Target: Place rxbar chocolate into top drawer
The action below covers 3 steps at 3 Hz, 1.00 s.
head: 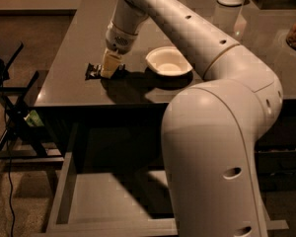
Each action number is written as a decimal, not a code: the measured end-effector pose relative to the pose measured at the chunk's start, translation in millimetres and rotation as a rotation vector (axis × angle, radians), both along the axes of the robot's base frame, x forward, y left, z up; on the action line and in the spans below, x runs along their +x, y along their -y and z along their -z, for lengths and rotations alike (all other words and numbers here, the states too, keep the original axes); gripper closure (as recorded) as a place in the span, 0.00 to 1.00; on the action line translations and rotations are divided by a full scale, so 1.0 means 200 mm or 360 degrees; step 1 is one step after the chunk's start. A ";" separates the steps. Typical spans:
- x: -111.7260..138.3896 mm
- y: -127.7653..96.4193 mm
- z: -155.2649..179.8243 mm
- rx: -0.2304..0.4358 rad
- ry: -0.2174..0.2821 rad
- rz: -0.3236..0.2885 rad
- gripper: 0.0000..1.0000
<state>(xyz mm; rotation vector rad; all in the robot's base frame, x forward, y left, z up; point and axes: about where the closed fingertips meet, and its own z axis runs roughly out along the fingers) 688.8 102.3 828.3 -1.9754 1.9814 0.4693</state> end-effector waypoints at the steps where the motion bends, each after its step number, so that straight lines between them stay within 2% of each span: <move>1: 0.00 0.00 -0.05 0.0000 0.0000 0.0000 1.00; 2: 0.00 0.00 -0.08 0.0000 0.0001 0.0000 1.00; 3: -0.20 -0.02 -0.05 0.0068 0.0060 -0.0030 1.00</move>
Offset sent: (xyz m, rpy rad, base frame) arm -0.0313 0.0037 0.0138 0.0482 -0.0483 0.0139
